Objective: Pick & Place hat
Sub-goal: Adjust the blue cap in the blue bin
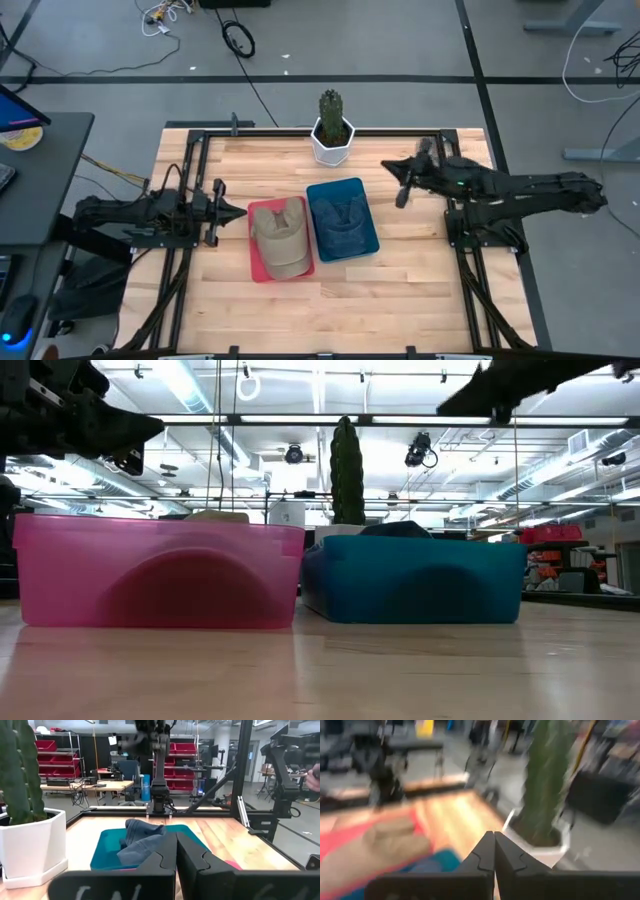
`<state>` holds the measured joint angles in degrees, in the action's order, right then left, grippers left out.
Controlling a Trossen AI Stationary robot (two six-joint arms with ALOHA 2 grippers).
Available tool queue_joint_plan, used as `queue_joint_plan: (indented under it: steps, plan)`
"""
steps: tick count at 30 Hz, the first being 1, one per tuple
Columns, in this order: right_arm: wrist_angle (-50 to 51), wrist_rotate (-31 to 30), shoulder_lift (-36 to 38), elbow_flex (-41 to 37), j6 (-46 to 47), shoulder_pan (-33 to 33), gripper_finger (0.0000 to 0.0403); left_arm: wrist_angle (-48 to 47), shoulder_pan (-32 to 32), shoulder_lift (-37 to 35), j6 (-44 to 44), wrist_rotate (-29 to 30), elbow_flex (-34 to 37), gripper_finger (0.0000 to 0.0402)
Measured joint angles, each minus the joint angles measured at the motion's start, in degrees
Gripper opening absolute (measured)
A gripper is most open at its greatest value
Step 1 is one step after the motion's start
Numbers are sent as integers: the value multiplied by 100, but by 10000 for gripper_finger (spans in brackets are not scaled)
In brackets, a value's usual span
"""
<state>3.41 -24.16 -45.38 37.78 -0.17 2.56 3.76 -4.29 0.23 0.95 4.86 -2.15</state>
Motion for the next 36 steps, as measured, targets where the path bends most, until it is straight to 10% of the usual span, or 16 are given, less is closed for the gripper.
queue_joint_plan:
  steps: [13, 36]
  plan:
    - [838, 1952, -1729, 276, 891, 660, 1, 185, 0, 9, -27, 243, 163, 3]
    - [-311, 2343, -4910, 319, 1114, 678, 0, 189, -2, 11, -8, 240, 168, 3]
